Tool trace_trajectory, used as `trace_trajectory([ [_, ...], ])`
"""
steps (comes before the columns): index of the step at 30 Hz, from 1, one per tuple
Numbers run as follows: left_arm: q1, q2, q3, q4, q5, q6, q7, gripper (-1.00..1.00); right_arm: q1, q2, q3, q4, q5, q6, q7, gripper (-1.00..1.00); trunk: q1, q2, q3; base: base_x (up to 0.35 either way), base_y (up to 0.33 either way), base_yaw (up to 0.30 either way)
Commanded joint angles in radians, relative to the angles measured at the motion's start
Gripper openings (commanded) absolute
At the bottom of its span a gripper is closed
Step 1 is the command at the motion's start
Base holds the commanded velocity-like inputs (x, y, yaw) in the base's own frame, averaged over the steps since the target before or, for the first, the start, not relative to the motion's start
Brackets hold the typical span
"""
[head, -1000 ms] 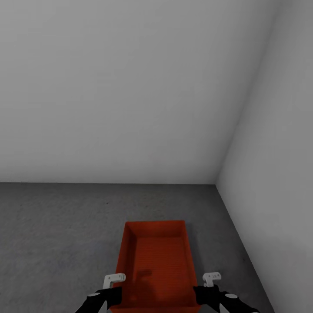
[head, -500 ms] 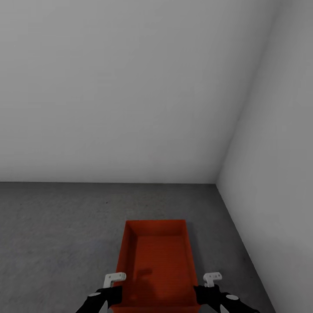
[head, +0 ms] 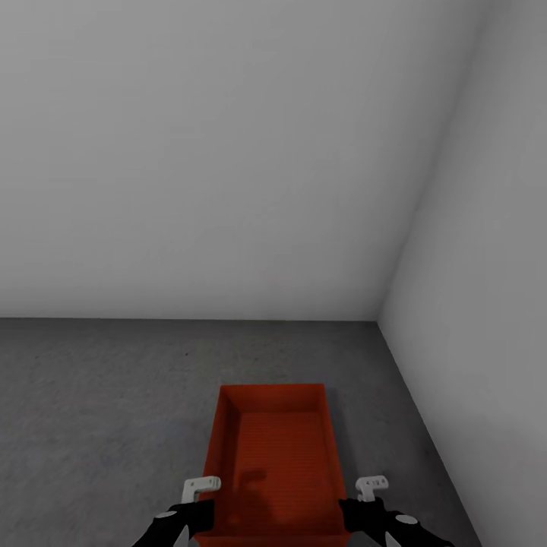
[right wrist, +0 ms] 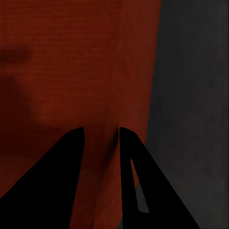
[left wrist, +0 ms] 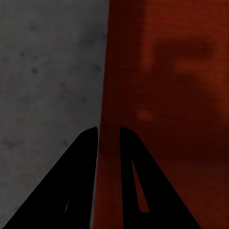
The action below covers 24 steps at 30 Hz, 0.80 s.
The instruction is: Move the two storage containers from the living room to the garage. In the garage, place one container on the floor and stack the other container on top of it (either order is fine).
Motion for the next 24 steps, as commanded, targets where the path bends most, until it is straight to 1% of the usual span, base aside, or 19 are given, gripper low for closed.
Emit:
trace_trajectory([
  [1, 0.0, -0.013, 0.003, -0.002, 0.012, 0.006, 0.005, 1.0, 0.0, -0.001, 0.001, 0.004, 0.015, 0.037, -0.001, 1.0, 0.0, 0.0, -0.001, 0.0, 0.0, 0.0],
  [24, 0.0, -0.016, 0.002, 0.004, 0.016, 0.006, 0.004, 1.0, 0.0, -0.002, 0.001, 0.005, 0.014, 0.034, -0.004, 1.0, 0.0, 0.0, -0.001, 0.0, 0.0, 0.0],
])
